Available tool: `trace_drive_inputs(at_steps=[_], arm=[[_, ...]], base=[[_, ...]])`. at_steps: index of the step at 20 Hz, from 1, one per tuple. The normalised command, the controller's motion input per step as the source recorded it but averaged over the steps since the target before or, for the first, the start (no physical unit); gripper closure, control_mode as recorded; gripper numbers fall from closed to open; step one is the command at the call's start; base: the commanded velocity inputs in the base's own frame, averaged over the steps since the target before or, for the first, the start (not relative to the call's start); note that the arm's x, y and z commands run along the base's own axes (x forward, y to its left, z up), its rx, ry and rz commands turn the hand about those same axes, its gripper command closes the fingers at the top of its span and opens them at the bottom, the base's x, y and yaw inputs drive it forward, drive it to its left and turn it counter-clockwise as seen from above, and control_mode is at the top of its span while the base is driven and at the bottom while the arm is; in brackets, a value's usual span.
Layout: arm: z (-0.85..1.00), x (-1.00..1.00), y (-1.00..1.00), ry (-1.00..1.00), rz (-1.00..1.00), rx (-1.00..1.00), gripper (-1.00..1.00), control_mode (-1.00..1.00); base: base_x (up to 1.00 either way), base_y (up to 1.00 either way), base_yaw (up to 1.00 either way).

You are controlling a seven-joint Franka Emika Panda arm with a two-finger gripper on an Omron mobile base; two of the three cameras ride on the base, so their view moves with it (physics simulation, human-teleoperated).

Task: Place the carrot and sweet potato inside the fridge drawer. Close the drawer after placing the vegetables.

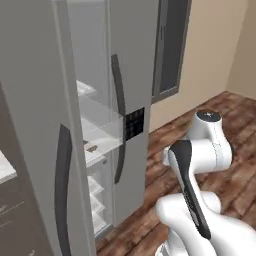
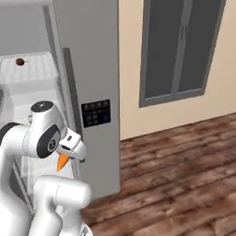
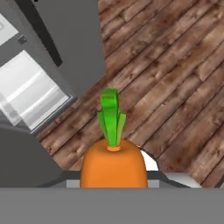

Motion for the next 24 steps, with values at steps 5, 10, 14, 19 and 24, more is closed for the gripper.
trace_drive_inputs(at_steps=[5,10,14,19,24], arm=[[0.0,0.0,0.0,0.0,0.0,0.0,1.0,1.0],[0.0,0.0,0.0,0.0,0.0,0.0,1.0,1.0],[0.0,0.0,0.0,0.0,0.0,0.0,1.0,1.0],[0.0,0.0,0.0,0.0,0.0,0.0,1.0,1.0],[0.0,0.0,0.0,0.0,0.0,0.0,1.0,1.0]], base=[[0.28,-0.34,0.62],[0.37,-0.12,0.65],[0.4,-0.06,0.64],[0.55,-0.23,0.56],[0.23,-0.37,0.41]])
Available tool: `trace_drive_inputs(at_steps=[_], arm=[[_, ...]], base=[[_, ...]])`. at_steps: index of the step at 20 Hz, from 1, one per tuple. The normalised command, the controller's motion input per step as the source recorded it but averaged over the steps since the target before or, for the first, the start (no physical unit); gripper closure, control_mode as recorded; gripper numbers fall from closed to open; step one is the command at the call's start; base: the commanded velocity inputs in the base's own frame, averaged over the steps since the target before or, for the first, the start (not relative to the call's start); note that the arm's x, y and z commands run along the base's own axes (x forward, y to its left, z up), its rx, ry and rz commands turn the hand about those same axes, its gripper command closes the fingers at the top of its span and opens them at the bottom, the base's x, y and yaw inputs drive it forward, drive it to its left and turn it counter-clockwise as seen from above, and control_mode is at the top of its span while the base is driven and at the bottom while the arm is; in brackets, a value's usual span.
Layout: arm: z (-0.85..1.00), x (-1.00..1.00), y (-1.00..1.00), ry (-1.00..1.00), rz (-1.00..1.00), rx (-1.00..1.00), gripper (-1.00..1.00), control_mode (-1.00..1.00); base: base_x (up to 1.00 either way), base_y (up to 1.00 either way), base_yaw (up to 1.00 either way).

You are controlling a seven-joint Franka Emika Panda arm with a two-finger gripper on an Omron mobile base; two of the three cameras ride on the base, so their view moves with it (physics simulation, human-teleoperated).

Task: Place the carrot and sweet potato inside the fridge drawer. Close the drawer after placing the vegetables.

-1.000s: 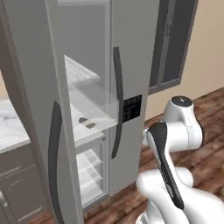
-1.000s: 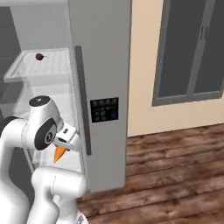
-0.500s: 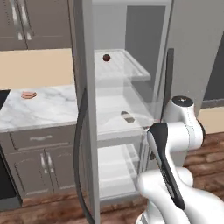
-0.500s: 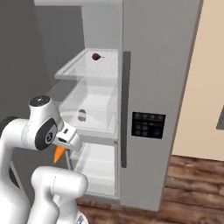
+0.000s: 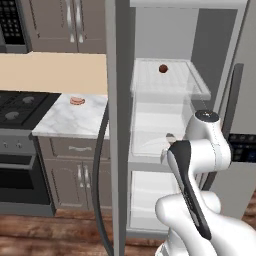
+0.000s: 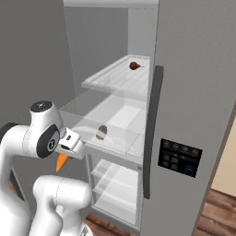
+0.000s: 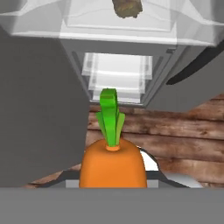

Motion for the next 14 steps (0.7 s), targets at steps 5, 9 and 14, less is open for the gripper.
trace_drive_inputs(at_steps=[5,9,14], arm=[[0.0,0.0,0.0,0.0,0.0,0.0,1.0,1.0],[0.0,0.0,0.0,0.0,0.0,0.0,1.0,1.0],[0.0,0.0,0.0,0.0,0.0,0.0,1.0,1.0]], base=[[0.03,-0.05,0.04],[0.0,0.0,0.0],[0.01,0.0,0.0]])
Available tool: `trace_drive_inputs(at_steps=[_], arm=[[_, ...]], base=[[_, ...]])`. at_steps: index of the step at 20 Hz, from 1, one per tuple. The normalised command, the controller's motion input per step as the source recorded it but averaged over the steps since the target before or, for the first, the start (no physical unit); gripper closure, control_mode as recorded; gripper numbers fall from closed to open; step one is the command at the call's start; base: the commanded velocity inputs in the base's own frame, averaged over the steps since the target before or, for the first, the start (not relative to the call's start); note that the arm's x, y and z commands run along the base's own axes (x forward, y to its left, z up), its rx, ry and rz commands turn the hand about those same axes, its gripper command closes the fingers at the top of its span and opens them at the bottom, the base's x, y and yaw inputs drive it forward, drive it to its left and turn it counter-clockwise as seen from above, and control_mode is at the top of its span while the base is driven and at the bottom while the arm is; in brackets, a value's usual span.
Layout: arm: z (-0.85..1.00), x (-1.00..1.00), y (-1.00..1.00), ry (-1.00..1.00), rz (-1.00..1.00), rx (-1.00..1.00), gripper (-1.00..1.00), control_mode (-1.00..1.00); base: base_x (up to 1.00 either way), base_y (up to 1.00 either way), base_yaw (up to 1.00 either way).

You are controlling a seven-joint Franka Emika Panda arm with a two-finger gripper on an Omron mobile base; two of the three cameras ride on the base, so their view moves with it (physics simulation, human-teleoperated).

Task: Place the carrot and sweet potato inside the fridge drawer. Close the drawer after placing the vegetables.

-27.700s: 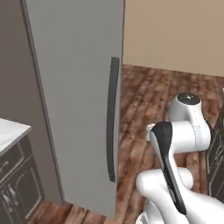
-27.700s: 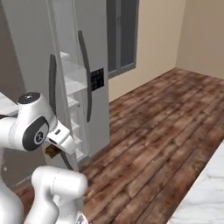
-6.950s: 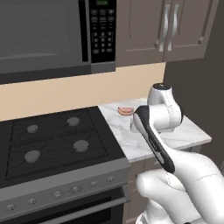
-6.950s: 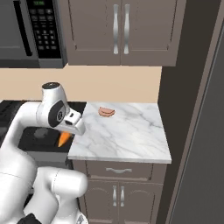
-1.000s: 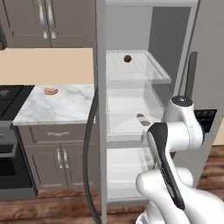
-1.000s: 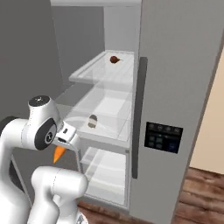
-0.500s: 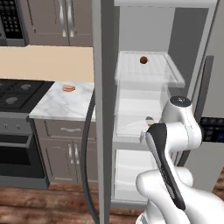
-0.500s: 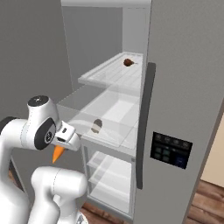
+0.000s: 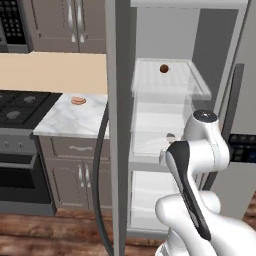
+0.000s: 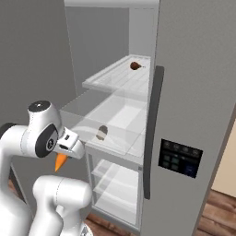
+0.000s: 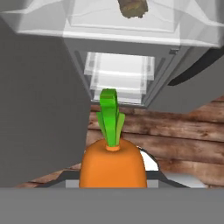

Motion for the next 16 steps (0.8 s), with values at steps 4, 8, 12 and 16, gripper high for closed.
trace_drive_inputs(at_steps=[4,8,12,16], arm=[[0.62,0.07,-0.31,-0.12,0.0,-0.01,1.0,-1.0],[1.0,0.34,-0.37,-0.16,0.04,-0.09,1.0,-1.0],[0.86,0.41,-0.23,-0.13,0.01,-0.11,1.0,-1.0],[0.49,0.88,-0.09,-0.01,0.0,-0.02,1.0,-1.0]], base=[[0.0,0.0,0.0],[0.0,0.0,0.0],[0.0,0.0,0.0],[0.0,0.0,0.0]])
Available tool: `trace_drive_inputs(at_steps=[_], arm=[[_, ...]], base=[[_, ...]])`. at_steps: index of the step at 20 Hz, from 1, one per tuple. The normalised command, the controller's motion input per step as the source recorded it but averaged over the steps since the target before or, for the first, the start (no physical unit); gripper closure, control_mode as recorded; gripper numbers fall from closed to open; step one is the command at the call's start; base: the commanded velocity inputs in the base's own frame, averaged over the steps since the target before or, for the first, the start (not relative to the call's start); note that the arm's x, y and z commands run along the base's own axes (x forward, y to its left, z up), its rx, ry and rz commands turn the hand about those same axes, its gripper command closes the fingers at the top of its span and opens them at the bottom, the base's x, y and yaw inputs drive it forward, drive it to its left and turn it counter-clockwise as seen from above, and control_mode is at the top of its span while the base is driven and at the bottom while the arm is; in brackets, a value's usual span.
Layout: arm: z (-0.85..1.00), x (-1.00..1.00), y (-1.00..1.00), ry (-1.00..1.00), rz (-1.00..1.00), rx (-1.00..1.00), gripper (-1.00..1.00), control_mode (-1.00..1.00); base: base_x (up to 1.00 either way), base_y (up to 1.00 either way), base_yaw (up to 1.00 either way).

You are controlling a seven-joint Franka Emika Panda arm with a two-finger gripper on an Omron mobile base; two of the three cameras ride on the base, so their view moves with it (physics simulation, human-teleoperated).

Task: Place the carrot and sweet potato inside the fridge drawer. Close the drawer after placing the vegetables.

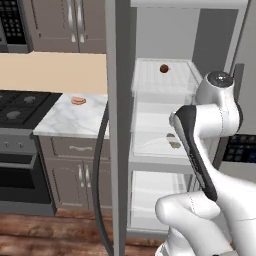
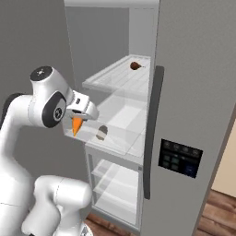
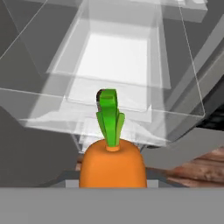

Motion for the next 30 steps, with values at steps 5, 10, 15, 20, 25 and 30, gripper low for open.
trace_drive_inputs(at_steps=[5,10,15,20,25,30], arm=[[0.08,0.99,-0.16,0.16,0.0,0.0,1.0,-1.0],[-0.08,1.0,-0.02,0.23,0.0,0.0,1.0,-1.0],[-0.25,0.95,-0.11,0.24,0.0,0.0,1.0,-1.0],[-0.35,0.85,-0.41,0.19,0.04,0.0,1.0,-1.0],[-0.39,0.63,-0.22,0.13,0.15,0.0,1.0,-1.0],[-0.54,0.47,-0.02,0.09,0.19,0.0,1.0,-1.0]], base=[[0.0,0.0,0.0],[0.0,0.0,0.0],[0.0,0.0,0.0],[0.0,0.0,0.0],[0.0,0.0,0.0],[0.0,0.0,0.0]])
